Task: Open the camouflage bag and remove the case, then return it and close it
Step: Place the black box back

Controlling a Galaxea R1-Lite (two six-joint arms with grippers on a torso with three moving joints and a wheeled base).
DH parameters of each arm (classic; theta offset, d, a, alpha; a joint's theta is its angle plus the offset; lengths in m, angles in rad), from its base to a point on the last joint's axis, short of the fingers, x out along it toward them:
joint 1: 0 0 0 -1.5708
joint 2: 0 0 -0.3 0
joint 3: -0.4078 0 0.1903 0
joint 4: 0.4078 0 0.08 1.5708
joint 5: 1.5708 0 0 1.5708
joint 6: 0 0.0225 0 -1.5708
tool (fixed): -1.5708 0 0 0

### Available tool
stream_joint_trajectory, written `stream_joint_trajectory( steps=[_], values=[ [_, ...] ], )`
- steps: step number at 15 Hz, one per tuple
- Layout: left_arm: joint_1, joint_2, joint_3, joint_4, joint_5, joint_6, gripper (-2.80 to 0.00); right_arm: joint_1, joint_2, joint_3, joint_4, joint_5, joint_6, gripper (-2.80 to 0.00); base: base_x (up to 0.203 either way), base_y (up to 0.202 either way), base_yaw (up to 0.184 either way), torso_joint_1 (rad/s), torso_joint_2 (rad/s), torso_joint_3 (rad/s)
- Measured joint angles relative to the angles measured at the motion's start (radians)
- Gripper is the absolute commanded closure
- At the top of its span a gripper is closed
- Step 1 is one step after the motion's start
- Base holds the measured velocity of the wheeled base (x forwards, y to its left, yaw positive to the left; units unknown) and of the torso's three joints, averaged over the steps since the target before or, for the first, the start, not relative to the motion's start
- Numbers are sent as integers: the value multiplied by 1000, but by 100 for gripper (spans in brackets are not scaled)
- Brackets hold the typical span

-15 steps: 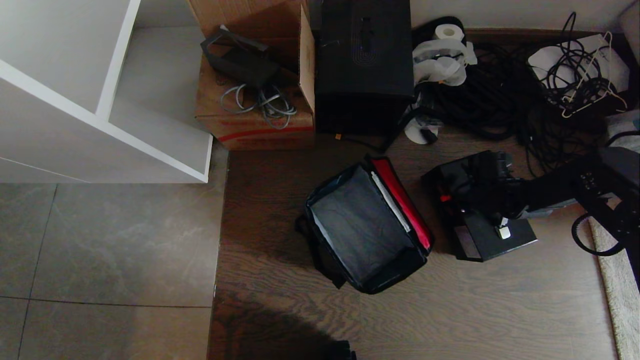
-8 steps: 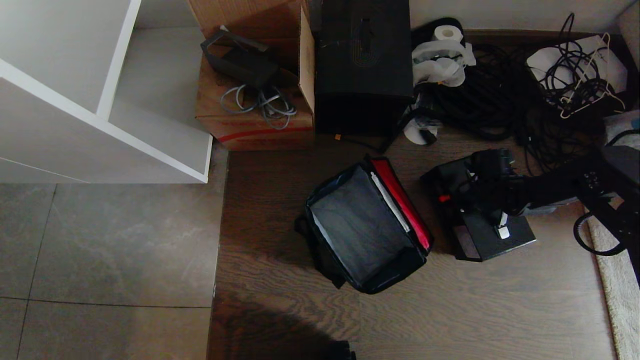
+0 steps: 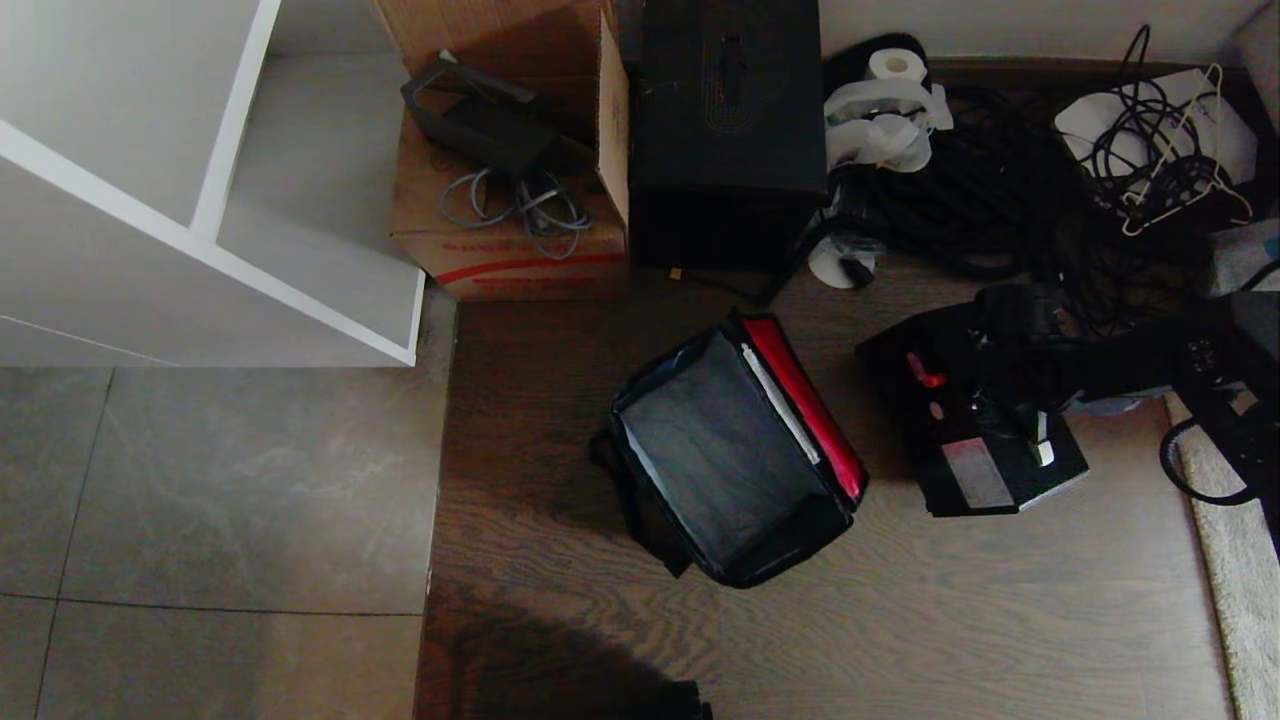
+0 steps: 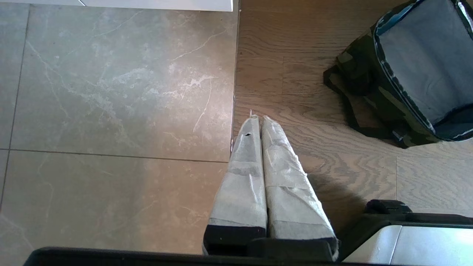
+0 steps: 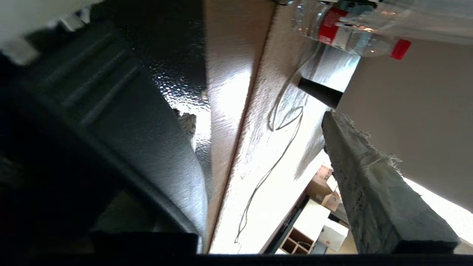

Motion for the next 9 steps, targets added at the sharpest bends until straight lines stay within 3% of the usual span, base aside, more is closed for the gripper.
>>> stream_joint_trajectory(
  steps=[9],
  values=[
    [0,0,0,0,0,0,0,-43,56,-81,1,2,-68,-280,0,0,0,0,0,0]
  ],
)
